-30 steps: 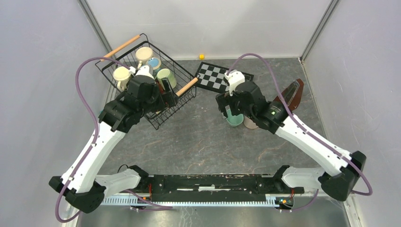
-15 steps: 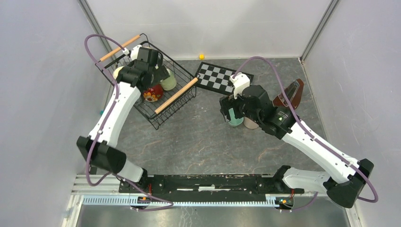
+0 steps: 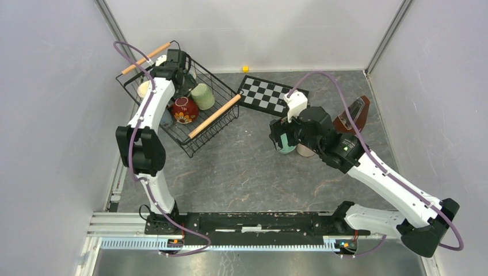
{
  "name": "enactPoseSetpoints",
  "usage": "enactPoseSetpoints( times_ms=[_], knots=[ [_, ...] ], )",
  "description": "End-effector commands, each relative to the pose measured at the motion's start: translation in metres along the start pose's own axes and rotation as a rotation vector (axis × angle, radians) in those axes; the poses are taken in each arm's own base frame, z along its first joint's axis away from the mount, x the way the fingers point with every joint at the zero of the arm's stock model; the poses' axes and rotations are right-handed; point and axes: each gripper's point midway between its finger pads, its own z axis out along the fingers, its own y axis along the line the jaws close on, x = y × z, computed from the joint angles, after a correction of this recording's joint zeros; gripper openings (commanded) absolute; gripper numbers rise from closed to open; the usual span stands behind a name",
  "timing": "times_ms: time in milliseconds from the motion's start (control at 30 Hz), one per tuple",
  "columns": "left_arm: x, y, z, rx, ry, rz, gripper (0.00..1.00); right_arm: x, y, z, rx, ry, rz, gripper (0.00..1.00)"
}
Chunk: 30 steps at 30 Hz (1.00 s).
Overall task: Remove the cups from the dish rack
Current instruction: Unload the cup from the dish rack.
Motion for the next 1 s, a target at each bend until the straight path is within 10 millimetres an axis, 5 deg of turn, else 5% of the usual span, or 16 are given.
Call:
enactPoseSetpoints(
  times_ms=[0,567,967],
  knots=[
    [-0.02,-0.005,0.016,0.005,-0.024,-0.082,1.0,-0.004,0.008,0.0,-0.045,-0.044,0.005,0.98],
    [-0.063,0.011,0.06,-0.111,-0.089,-0.078,1.0,0.007,0.013,0.008,-0.074,-0.031,-0.036,0.98],
    [-0.042,0.028,0.053,-0.144,-0.043,-0.148,1.0,0.014,0.017,0.011,-0.099,-0.024,-0.032,0.98]
  ],
)
